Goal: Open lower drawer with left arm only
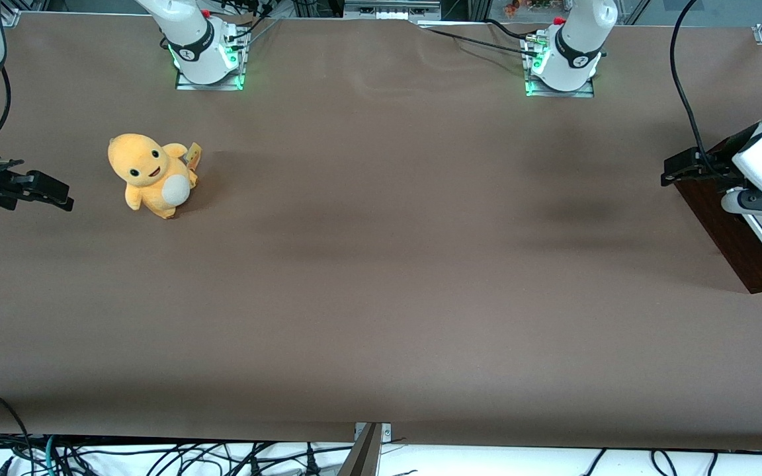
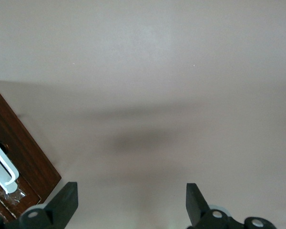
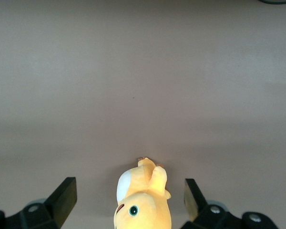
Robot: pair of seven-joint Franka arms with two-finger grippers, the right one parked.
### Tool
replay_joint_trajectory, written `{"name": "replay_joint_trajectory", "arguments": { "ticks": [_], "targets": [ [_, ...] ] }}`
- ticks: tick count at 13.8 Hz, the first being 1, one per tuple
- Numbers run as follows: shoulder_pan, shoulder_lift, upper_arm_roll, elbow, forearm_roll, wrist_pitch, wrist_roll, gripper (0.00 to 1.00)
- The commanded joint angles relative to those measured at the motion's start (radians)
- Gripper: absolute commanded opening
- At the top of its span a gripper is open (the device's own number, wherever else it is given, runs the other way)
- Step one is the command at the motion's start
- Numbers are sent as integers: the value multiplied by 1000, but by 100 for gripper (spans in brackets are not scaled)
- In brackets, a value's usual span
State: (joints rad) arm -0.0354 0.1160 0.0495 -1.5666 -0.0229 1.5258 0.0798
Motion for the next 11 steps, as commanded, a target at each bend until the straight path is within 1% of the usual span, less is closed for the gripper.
{"name": "replay_joint_trajectory", "arguments": {
  "ticks": [1, 4, 6, 10, 11],
  "targets": [
    [2, 46, -7, 6, 49, -32, -18, 100],
    [-21, 140, -10, 13, 141, -111, -138, 100],
    [-27, 201, -10, 13, 240, -131, -205, 100],
    [-15, 364, -3, 14, 531, -130, -224, 100],
    [-14, 402, -2, 14, 619, -131, -247, 100]
  ]
}}
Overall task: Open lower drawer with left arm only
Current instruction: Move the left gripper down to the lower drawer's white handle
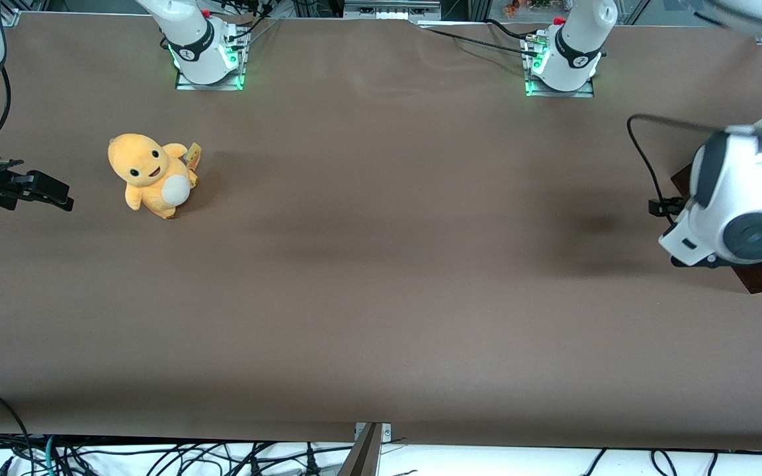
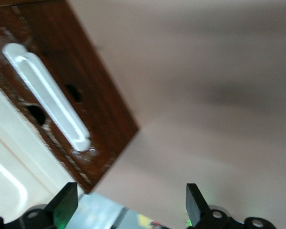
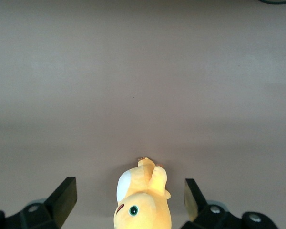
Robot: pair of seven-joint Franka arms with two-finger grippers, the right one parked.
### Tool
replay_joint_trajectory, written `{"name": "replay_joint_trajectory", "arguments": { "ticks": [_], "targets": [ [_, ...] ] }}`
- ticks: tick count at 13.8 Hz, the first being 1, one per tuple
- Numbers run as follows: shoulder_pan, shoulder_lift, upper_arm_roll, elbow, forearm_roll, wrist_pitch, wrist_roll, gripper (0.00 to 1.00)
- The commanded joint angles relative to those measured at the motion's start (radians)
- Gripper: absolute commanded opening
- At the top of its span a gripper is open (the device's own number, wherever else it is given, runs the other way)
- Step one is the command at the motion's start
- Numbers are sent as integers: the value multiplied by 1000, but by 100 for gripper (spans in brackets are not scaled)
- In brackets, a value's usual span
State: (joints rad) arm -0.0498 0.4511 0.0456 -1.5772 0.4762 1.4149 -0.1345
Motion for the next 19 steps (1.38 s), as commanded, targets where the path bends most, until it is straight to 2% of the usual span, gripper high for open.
{"name": "replay_joint_trajectory", "arguments": {
  "ticks": [1, 8, 11, 13, 14, 15, 16, 17, 19],
  "targets": [
    [1, 104, 3, 25, 195, -20, -62, 100],
    [41, 294, 17, 19, 507, -22, -192, 100],
    [77, 339, 17, 19, 600, -20, -204, 100],
    [85, 362, 17, 20, 614, -17, -211, 100],
    [85, 376, 17, 23, 616, -16, -215, 93],
    [85, 385, 17, 25, 630, -16, -215, 79],
    [85, 389, 17, 23, 650, -17, -215, 56],
    [87, 391, 17, 23, 657, -17, -212, 39],
    [107, 396, 17, 23, 677, -16, -211, 19]
  ]
}}
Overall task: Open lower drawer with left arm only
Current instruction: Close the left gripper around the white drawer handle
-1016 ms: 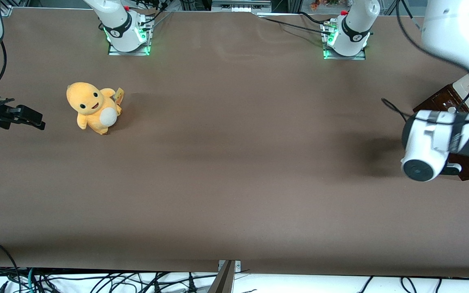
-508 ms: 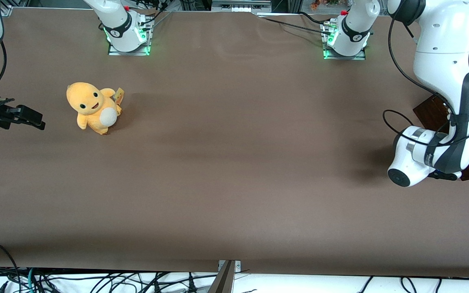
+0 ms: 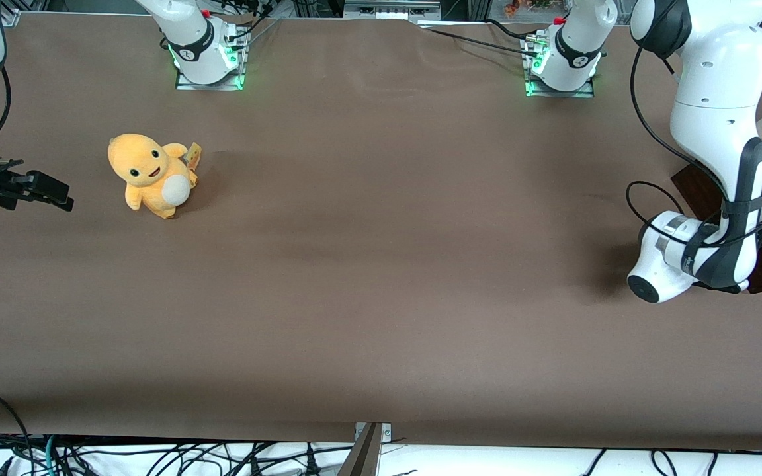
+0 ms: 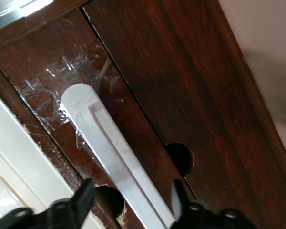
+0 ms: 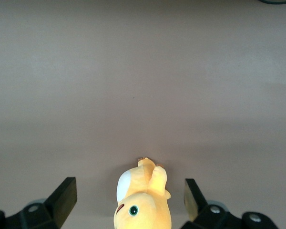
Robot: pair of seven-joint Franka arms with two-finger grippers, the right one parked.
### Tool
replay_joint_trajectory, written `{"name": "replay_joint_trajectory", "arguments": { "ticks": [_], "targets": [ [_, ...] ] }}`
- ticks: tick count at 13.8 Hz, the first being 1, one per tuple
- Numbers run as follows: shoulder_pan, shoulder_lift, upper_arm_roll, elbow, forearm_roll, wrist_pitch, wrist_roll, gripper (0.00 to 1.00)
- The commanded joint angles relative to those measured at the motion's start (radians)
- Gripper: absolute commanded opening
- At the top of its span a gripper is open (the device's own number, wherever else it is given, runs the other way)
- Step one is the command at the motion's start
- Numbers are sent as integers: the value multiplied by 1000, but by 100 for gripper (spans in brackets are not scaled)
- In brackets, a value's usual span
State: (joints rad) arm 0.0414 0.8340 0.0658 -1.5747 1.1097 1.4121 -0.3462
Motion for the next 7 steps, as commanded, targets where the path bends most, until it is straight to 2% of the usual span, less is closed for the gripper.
{"name": "replay_joint_trajectory", "arguments": {
  "ticks": [1, 3, 7],
  "targets": [
    [15, 22, -3, 21, 67, -15, 3, 13],
    [14, 31, -3, 25, 70, -15, 6, 5],
    [-15, 33, -7, 28, 61, -15, 7, 4]
  ]
}}
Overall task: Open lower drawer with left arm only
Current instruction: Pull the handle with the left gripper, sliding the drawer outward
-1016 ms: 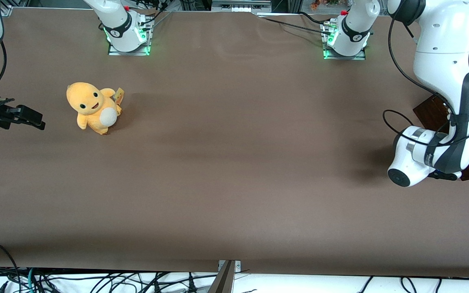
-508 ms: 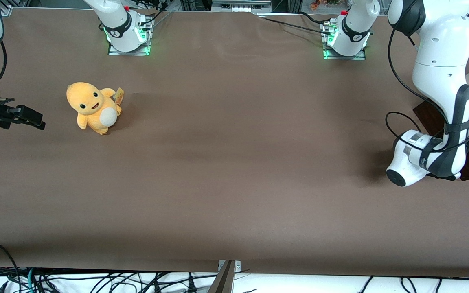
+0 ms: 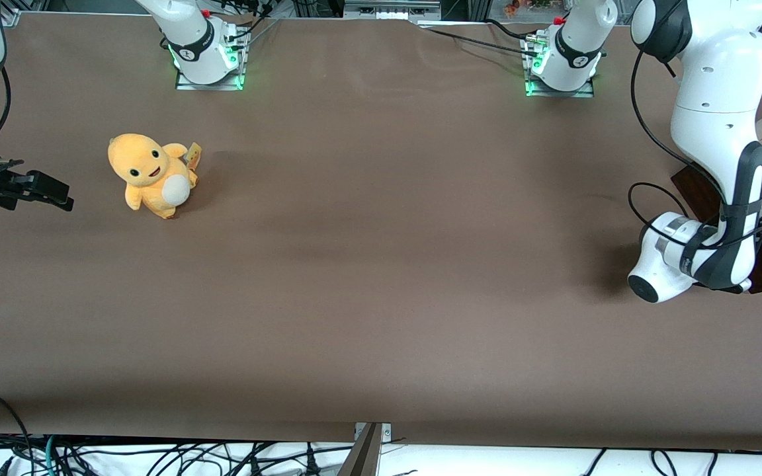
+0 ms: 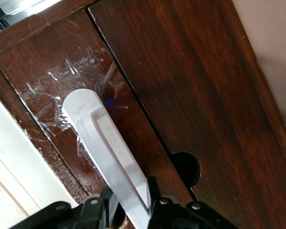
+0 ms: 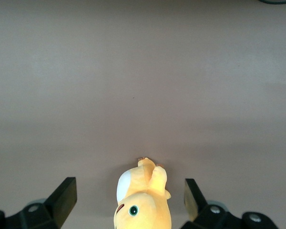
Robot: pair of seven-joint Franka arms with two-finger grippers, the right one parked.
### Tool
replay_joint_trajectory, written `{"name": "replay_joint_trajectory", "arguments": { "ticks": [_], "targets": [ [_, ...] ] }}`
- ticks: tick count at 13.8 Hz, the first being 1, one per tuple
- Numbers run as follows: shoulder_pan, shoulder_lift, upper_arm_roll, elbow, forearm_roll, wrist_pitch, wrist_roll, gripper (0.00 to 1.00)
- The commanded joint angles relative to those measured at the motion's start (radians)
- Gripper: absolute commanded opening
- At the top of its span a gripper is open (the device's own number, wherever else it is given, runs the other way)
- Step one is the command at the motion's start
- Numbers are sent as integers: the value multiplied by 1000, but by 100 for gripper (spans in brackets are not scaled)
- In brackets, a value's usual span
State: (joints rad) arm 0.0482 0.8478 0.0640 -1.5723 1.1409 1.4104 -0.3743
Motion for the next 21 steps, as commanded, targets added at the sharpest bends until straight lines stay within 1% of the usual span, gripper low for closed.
{"name": "replay_joint_trajectory", "arguments": {
  "ticks": [1, 6, 9, 11, 16, 17, 18, 21],
  "targets": [
    [-34, 20, -7, 28, 23, -14, 35, 4],
    [-70, 20, -12, 29, 13, -18, 34, 4],
    [-108, 34, -10, 66, -35, -27, 34, 4],
    [-126, 50, -12, 83, -43, -65, 35, 4],
    [-148, 51, -12, 92, -69, -68, 35, 6],
    [-148, 50, -10, 92, -72, -68, 32, 24],
    [-143, 50, -10, 92, -72, -67, 40, 99],
    [-146, 43, -12, 112, -75, -67, 38, 100]
  ]
}}
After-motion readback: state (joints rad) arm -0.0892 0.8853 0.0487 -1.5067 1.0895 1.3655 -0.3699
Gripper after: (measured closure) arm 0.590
